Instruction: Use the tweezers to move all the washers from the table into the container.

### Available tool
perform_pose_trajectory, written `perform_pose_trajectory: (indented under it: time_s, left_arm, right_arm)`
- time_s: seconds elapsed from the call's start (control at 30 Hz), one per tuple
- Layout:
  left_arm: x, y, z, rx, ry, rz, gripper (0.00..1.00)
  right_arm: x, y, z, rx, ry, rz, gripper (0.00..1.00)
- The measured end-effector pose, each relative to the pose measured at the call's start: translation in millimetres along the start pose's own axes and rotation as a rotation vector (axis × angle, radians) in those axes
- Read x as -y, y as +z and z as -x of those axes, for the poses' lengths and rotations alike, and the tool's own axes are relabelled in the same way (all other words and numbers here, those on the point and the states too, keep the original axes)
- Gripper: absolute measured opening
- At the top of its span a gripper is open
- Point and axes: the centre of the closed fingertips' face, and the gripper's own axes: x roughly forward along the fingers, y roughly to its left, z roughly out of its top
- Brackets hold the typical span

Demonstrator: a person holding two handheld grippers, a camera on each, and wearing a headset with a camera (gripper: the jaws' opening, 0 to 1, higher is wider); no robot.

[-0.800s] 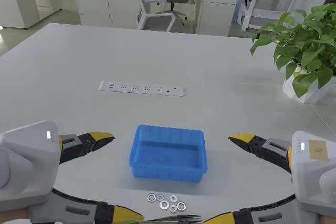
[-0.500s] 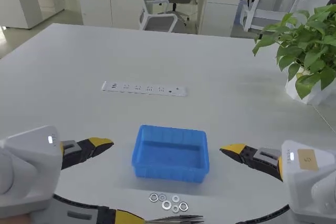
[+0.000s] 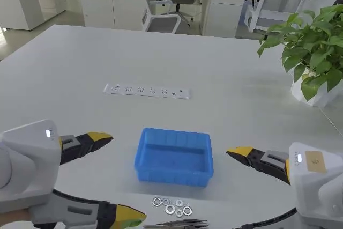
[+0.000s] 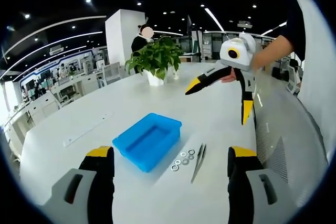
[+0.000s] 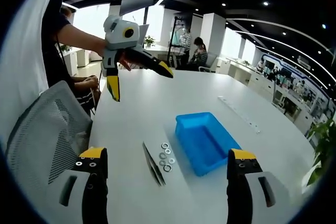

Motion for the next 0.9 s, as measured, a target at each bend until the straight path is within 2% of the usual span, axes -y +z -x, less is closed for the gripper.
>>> perform_pose_trajectory:
  time_s: [0.17,0.47,0.9]
  left_arm:
    - [0.4,-1.9,0.2,-0.009,-0.005,-0.002,0.95]
    - [-0.2,2.3,0.8,-0.003,0.004,-0.006,0.95]
    - [4.0,-0.1,-0.7,-0.025,-0.006,-0.02,0.95]
  right_arm:
    - [0.8,0.2,1.0,0.002,-0.004,-0.003,0.95]
    - [2.4,1.8,2.0,0.002,-0.003,0.003,0.95]
    - [3.2,1.0,2.2,-0.001,-0.009,-0.003,0.95]
